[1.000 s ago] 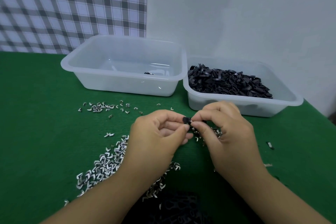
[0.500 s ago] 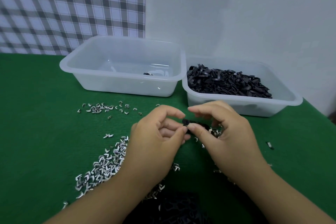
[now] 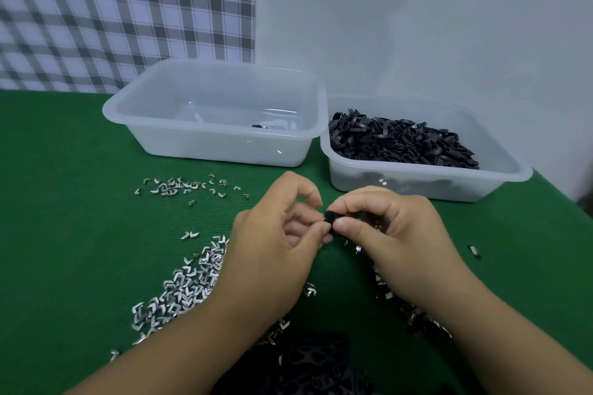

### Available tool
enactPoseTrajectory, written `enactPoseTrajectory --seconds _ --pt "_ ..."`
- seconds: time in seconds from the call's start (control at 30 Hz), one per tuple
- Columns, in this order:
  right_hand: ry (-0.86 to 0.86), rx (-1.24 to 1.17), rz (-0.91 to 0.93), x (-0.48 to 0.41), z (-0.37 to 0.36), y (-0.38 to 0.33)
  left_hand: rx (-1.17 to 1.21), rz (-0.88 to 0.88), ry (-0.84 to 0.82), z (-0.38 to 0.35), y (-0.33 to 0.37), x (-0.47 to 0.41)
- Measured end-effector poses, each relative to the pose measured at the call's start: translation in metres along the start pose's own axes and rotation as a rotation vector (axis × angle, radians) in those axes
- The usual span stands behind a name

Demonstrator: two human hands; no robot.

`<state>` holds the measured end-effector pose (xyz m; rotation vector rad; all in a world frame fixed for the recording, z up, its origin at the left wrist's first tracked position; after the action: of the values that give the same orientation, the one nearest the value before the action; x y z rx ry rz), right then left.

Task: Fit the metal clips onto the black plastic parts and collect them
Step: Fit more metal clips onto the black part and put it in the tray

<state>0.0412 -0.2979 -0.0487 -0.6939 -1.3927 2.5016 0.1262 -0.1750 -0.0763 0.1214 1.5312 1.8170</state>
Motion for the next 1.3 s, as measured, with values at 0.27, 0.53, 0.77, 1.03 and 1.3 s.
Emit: enactPoseTrajectory --seconds 0.27,0.53,0.77,1.03,1.3 --pt "0.119 0.327 0.19 0.008 -0.002 -0.006 0.062 0.086 0.165 0.005 -0.002 -0.006" --pt "-0.346 0.353 0.004 0.014 -0.016 -0.005 0.112 0.147 0.238 0.007 -0.005 -0.009" --pt "-0.391 0.384 0.036 0.015 -0.018 -0.009 0.105 0.151 0.234 0.007 -0.005 -0.009" --pt "-0.349 0.298 0.048 0.015 -0.016 -0.01 0.141 0.179 0.222 0.006 -0.005 -0.01" --pt "0.285 0.303 0.275 0.01 -0.001 -0.003 0.204 0.204 0.119 0.004 -0.001 -0.005"
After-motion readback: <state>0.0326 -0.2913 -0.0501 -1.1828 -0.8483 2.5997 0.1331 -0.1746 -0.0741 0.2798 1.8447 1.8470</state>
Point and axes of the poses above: each hand's wrist, its own x-axis away from the middle knuckle, its own z-axis out of the back of the hand, y = z × x, the point moved 1 cm from there along -x, towards the middle knuckle, and after that the axes turned 5 degrees about -x, right-handed, at the moved point
